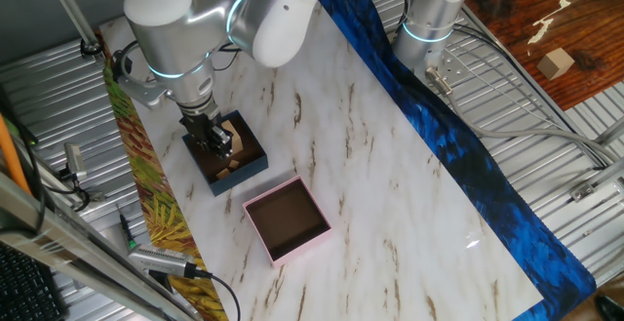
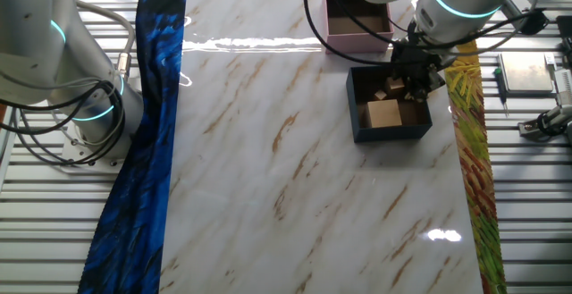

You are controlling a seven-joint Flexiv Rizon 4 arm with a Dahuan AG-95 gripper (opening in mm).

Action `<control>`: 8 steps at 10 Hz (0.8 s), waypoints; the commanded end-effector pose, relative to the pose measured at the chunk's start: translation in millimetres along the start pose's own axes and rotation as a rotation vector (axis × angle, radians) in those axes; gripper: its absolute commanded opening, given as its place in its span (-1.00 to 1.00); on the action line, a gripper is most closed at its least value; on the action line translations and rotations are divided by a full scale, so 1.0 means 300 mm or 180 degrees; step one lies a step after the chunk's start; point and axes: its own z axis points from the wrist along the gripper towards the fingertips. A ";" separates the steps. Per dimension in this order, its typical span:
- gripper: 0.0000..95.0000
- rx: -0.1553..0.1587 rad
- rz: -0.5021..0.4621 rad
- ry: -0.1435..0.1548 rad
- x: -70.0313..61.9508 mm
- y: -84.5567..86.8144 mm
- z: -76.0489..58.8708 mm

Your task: Move an object from one box to another

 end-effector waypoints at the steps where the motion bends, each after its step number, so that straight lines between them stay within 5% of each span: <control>1: -0.20 0.0004 -0.0004 -0.0004 0.001 -0.001 0.000; 6: -0.20 -0.0036 -0.0022 0.0033 0.001 -0.001 0.000; 7: 0.20 -0.0082 -0.0062 0.0057 0.001 -0.001 0.000; 8: 0.20 -0.0068 -0.0080 0.0063 0.001 -0.001 0.000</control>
